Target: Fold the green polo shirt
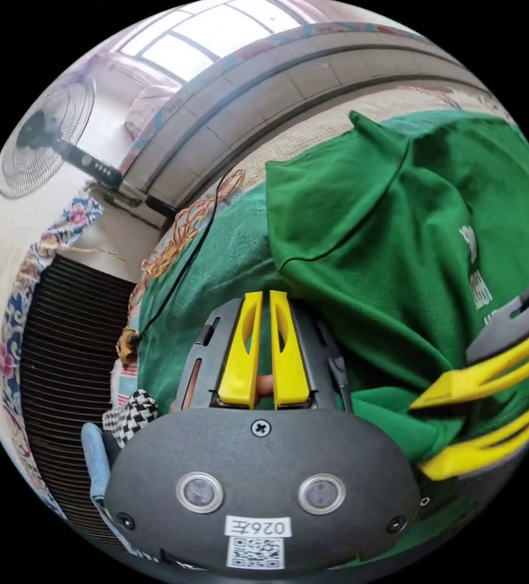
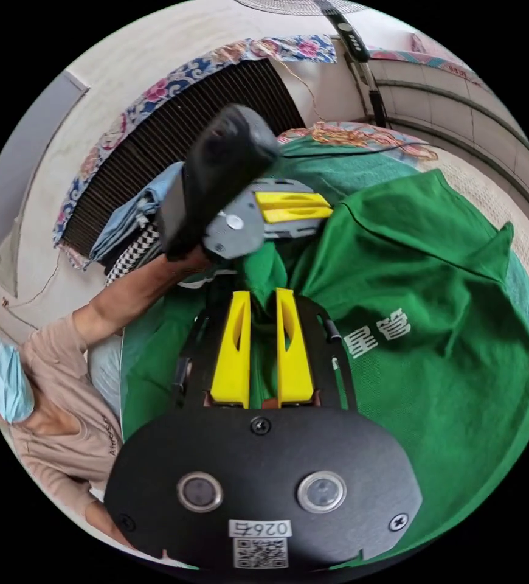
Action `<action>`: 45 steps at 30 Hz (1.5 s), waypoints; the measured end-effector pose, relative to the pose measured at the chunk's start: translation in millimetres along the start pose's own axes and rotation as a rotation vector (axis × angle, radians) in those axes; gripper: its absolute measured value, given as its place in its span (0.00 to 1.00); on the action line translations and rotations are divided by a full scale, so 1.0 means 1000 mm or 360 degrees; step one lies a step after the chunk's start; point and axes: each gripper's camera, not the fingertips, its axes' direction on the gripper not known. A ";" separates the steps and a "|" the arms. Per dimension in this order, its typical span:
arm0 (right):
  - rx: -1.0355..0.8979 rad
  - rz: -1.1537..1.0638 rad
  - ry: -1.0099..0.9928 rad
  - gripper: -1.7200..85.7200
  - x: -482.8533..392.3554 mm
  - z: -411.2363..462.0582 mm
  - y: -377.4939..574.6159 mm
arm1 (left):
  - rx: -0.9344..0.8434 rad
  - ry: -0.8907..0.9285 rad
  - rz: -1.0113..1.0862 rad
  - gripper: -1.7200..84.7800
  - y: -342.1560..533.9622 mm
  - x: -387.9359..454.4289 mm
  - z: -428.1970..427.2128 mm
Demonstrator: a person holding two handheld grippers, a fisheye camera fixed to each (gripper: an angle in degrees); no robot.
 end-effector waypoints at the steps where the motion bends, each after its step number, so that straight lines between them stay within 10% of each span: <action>1: 0.0004 0.0014 -0.0010 0.07 0.001 0.002 -0.005 | -0.0052 0.0033 -0.0081 0.03 0.017 -0.028 0.006; 6: -0.0048 -0.0024 0.0066 0.07 -0.022 0.004 -0.040 | -0.0252 -0.0163 -0.0273 0.02 0.098 -0.125 0.019; 14: 0.0096 -0.0010 0.0362 0.07 -0.068 -0.058 -0.073 | -0.0287 0.0664 -0.0406 0.01 0.134 -0.147 -0.015; 17: 0.0165 0.0169 0.0366 0.06 -0.052 -0.073 -0.099 | -0.0330 0.0574 -0.0413 0.01 0.147 -0.148 -0.026; 23: -0.0195 0.0063 -0.0314 0.04 -0.036 -0.039 -0.133 | -0.0236 0.0324 -0.0330 0.01 0.192 -0.164 -0.075; 38: 0.0219 0.0013 0.0221 0.09 -0.153 -0.125 -0.063 | 0.0855 0.2048 -0.0276 0.01 0.316 -0.379 -0.161; 45: 0.0280 0.0135 0.0333 0.07 -0.158 -0.127 -0.060 | 0.0998 0.2092 -0.0154 0.01 0.332 -0.404 -0.208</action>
